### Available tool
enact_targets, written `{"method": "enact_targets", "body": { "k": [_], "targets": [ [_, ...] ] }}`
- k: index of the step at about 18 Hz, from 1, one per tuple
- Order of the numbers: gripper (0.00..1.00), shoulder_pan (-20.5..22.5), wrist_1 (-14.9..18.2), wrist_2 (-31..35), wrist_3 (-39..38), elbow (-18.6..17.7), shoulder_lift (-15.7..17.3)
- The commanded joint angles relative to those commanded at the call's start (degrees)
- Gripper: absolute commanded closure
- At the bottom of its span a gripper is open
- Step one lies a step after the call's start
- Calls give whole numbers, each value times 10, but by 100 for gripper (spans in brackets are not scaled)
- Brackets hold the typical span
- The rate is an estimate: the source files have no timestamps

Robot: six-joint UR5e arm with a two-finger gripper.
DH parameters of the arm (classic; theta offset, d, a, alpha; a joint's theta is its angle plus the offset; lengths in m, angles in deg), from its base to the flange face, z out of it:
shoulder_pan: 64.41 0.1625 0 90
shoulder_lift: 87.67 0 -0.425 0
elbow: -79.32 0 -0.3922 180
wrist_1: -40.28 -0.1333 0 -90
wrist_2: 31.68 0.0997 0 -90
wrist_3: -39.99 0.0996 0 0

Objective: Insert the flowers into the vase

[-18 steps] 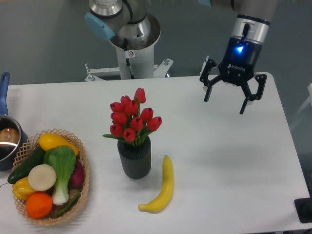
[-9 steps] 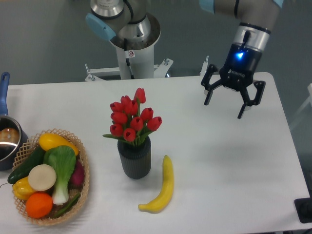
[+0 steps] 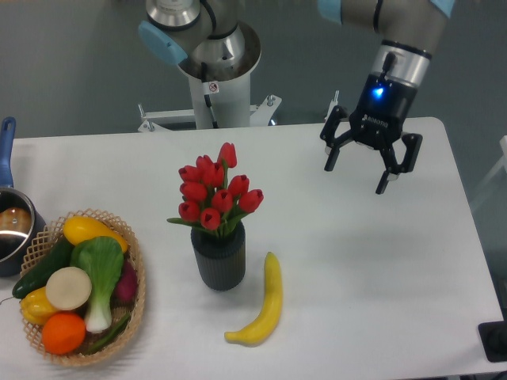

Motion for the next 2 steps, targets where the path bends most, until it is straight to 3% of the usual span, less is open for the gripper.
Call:
{"method": "enact_targets", "body": {
  "k": [2],
  "targets": [
    [0,0,0,0,-2,4,0]
  ]
}}
